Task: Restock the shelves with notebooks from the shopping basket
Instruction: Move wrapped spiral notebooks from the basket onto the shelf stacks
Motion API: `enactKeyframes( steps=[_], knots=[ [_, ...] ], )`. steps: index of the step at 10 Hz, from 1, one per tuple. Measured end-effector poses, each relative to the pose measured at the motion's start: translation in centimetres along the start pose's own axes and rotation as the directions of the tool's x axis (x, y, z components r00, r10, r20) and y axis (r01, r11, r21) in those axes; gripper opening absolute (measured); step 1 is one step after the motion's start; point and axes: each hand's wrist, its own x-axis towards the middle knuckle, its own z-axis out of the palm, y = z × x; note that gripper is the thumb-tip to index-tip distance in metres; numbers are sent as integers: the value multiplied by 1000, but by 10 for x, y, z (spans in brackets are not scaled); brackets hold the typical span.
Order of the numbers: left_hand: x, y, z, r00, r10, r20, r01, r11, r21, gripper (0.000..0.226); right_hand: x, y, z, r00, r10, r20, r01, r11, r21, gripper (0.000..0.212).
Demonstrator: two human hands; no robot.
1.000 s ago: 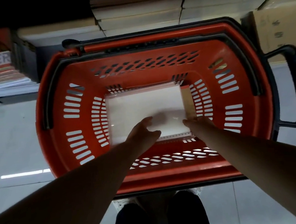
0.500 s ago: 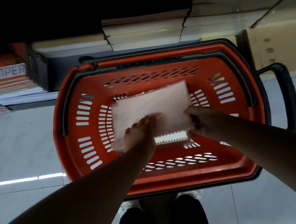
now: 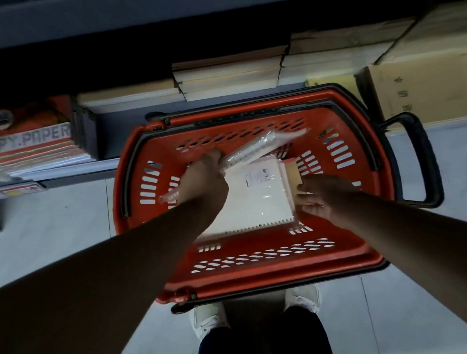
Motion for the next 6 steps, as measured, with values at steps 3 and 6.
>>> enactKeyframes(
  steps=[3,6],
  knots=[
    [-42,52,-67,989,-111,100,139,928,-345,23,-55,-35,-23,992,-125,-29,119,981,-151,42],
    [-77,99,-138,967,-195,167,255,796,-549,28,-135,-63,-43,959,-253,127,265,959,-96,22]
  ],
)
